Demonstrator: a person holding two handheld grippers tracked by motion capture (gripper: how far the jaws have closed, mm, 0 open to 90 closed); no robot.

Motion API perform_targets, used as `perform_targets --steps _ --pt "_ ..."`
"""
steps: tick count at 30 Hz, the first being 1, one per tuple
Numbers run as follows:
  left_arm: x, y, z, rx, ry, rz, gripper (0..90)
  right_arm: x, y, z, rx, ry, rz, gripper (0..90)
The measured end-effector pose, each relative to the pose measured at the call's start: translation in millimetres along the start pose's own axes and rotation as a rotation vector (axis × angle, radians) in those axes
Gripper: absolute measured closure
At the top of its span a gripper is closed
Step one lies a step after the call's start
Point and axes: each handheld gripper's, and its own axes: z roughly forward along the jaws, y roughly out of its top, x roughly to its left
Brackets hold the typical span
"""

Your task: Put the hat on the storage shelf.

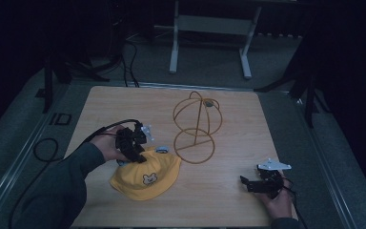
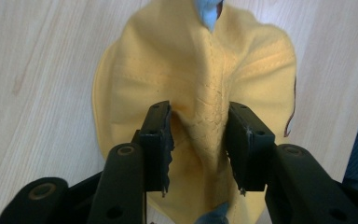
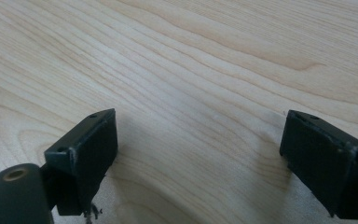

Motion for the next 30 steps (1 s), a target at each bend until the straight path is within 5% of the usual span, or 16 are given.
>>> perform_targets --steps 8,15,30 --pt "-4.2 1.8 0.3 0.026 0.016 0.043 80.6 0.1 0.0 0.0 0.000 0.000 0.002 11.1" --pt "-3.1 -0.5 -3.5 0.039 0.042 0.052 82.8 0.1 0.0 0.0 0.000 0.000 0.002 11.1" --pt "2.9 -4.2 -23.2 -0.011 0.137 0.024 82.6 0.0 0.0 0.0 0.000 0.000 -0.001 11.1"
